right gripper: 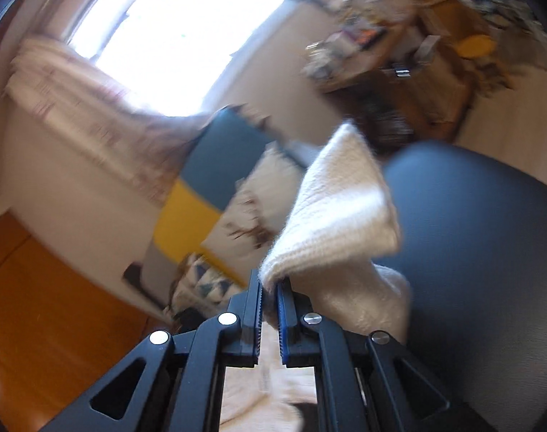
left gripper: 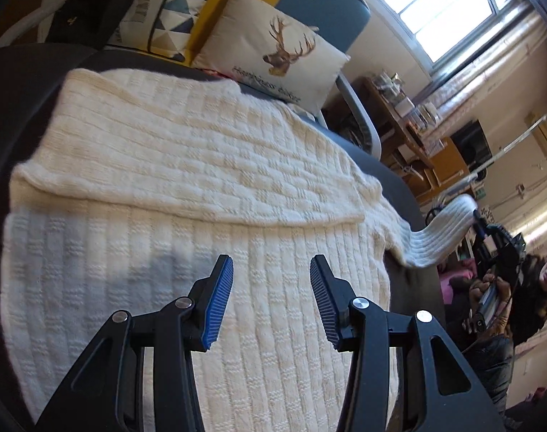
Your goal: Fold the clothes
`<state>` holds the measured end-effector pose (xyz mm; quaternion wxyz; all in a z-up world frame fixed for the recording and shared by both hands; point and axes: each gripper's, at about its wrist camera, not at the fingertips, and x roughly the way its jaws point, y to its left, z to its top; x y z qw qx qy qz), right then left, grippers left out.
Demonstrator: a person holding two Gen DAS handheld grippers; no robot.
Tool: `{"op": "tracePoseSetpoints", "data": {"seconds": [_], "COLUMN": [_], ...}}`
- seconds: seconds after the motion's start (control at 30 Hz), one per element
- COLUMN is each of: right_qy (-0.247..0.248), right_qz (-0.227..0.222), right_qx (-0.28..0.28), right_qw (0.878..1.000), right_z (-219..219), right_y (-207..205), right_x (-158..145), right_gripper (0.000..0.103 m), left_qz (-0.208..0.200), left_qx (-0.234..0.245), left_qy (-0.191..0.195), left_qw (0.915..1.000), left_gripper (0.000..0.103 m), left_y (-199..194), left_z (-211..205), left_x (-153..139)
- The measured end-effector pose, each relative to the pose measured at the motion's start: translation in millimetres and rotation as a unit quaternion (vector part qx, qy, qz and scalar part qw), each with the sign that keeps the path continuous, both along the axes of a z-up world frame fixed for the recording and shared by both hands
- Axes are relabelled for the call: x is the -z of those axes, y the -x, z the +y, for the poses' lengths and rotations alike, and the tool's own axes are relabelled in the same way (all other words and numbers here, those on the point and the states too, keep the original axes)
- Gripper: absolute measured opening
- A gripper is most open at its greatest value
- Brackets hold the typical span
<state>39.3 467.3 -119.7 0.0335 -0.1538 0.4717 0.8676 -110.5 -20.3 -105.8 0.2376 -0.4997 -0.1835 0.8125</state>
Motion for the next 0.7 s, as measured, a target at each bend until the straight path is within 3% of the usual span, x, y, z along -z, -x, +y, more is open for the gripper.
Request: {"op": "tracePoseSetpoints", "data": {"seconds": [0.2,0.4,0.57,0.63,0.67,0.7], "right_qy": [-0.047,-0.09,-0.161,-0.211,-0.226,-0.241], "right_qz": [0.014,-0.014,-0.062,-0.087,-0.101,-0.116], "right_qx": [-0.143,-0.273,-0.361,-0.399,-0.416,-0.433], "right_qw": [0.988,0.958,0.917,0.888,0.875,0.861], "right_z": [-99,-228,-338,-378,-392,-405], "right_y": [109,186,208,204,201,198], "right_x": [-43,-35,8,29,39,49], "right_gripper": [0.006,0.006,0.006,0.009,0.015,0.03], "left_qz": [-0.013,-0.041,-0.06,-0.067,-0.07,-0.074], "left_qx": [-0.051,-0.094,-0.094,-0.088,-0.089,-0.089], "left_qy": [-0.025,-0.053,-0.072,-0.079,-0.082,-0.084], "left_qw": [0.9983,0.9933,0.9912,0.9907,0.9902,0.9897], "left_gripper": [0.048,0.048,0.048,0.055,0.058,0.059], "left_y": [21,47,67,74,77,79], "left_z": [-43,-81,-92,-92,-94,-95], "left_x": [5,20,29,32,33,33]}}
